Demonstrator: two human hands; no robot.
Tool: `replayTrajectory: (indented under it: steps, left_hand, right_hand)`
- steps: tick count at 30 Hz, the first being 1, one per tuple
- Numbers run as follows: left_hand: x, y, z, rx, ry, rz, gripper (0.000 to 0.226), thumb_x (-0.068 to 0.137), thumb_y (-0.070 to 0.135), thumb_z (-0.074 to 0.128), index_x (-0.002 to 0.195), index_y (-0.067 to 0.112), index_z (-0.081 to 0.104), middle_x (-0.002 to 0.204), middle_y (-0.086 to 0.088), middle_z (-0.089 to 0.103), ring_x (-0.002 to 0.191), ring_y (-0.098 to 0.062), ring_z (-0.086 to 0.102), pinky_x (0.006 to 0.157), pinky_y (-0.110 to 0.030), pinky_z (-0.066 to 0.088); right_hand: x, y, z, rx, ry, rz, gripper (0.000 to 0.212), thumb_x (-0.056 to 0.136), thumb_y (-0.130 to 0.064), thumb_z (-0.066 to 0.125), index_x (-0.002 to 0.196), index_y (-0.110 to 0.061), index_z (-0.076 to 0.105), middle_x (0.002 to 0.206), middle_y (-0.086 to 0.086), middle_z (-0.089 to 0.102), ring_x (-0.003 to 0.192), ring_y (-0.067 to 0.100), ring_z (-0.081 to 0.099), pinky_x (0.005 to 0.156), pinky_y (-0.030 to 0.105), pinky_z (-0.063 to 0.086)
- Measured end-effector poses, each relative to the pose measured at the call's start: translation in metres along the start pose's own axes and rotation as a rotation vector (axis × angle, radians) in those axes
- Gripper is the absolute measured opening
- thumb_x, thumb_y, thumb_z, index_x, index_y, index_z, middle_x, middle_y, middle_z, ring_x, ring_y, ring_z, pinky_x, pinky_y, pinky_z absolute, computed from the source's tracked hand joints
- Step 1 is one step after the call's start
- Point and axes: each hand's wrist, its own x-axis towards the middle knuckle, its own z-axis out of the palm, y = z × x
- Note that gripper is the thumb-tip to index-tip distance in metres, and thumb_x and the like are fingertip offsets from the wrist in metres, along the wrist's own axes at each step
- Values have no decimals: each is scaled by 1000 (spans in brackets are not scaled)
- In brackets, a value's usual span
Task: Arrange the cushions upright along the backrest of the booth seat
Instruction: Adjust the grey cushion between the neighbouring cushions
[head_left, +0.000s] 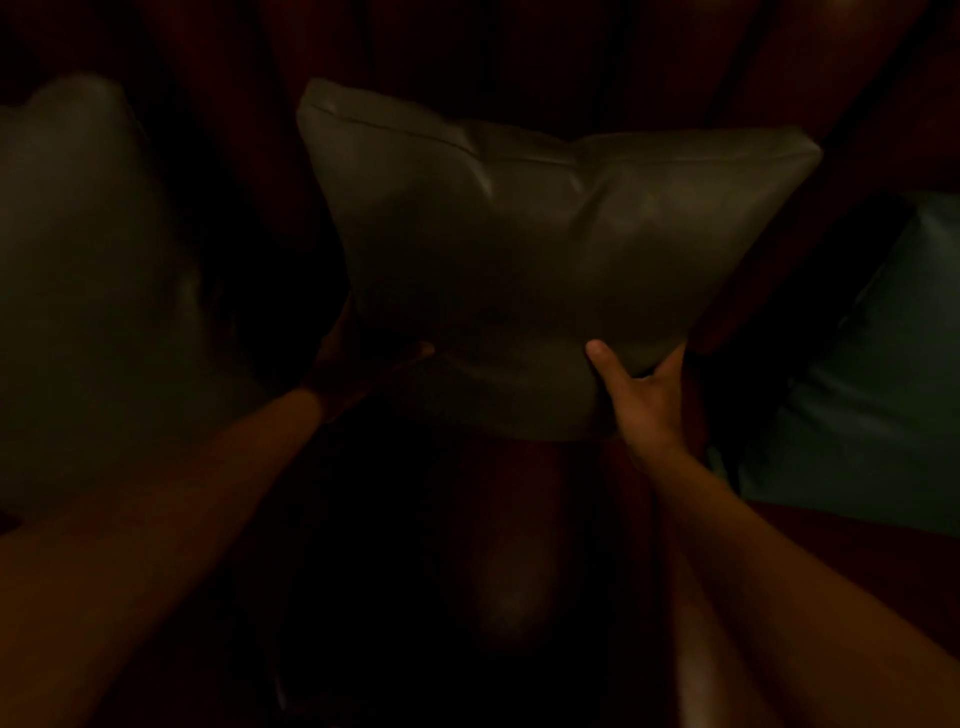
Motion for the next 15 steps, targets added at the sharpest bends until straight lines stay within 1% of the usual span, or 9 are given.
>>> replayTrajectory:
  steps: [2, 4, 6, 7, 8, 9, 11, 13, 15]
  left_hand:
    - [5, -8, -14, 101, -12, -64, 77, 75, 50, 74, 143, 29, 44, 141, 9, 47, 129, -16, 47, 100, -40, 45]
    - [5, -10, -21, 138, -39, -112, 61, 83, 42, 73, 137, 24, 50, 138, 6, 49, 128, -19, 48, 96, -37, 43]
    - [5, -5, -19, 191, -66, -119, 61, 87, 38, 72, 141, 22, 49, 146, -1, 45, 134, -28, 45, 104, -44, 39]
    - [5, -4, -16, 200, -65, -112, 62, 88, 37, 71, 144, 23, 46, 149, -2, 42, 137, -30, 41, 110, -45, 37]
    - [2, -2, -13, 213, -44, -101, 64, 90, 35, 71, 146, 23, 43, 150, -2, 40, 139, -30, 39, 111, -45, 35]
    - [2, -2, -10, 218, -19, -79, 66, 90, 34, 71, 147, 24, 41, 150, -2, 40, 140, -29, 38, 109, -40, 35]
    - [0, -6, -11, 192, 16, -26, 76, 85, 40, 73, 150, 29, 36, 151, 3, 39, 139, -22, 38, 103, -32, 32]
    - [2, -11, -11, 113, -16, 8, 83, 79, 48, 75, 150, 34, 35, 150, 10, 40, 136, -13, 38, 107, -35, 35]
    - [0, -10, -10, 50, -48, 11, 79, 81, 42, 77, 148, 35, 35, 147, 13, 40, 133, -9, 37, 107, -37, 39]
  right_hand:
    - [-1, -3, 14, 7, -30, 8, 83, 69, -48, 90, 134, -53, 38, 130, -28, 55, 118, -13, 56, 102, 17, 46]
    - [-4, -7, 25, 14, -25, 6, 90, 63, -56, 89, 137, -53, 38, 137, -19, 57, 124, -3, 57, 108, 28, 47]
    - [-5, -9, 29, 14, -20, -5, 97, 62, -59, 89, 143, -47, 36, 142, -12, 56, 127, 1, 56, 110, 32, 47]
    - [-5, -7, 29, 13, -19, -5, 96, 62, -60, 88, 142, -48, 37, 143, -12, 55, 127, 1, 56, 111, 33, 46]
    - [-5, -3, 29, 4, -7, -5, 92, 63, -60, 88, 140, -51, 37, 143, -14, 55, 128, 0, 55, 113, 34, 45]
    - [-6, -1, 27, -3, 7, -9, 88, 66, -57, 88, 137, -54, 37, 141, -17, 55, 128, -2, 55, 113, 33, 45]
    - [-8, 4, 23, -2, 30, -10, 84, 73, -46, 88, 139, -50, 37, 136, -26, 53, 124, -12, 53, 110, 22, 44]
    - [-8, 7, 20, 16, 54, -3, 82, 80, -34, 87, 143, -43, 34, 131, -30, 51, 116, -22, 51, 101, 8, 42]
    - [-8, 8, 19, 7, 84, -8, 84, 81, -32, 86, 144, -41, 33, 134, -26, 51, 115, -23, 50, 99, 6, 41]
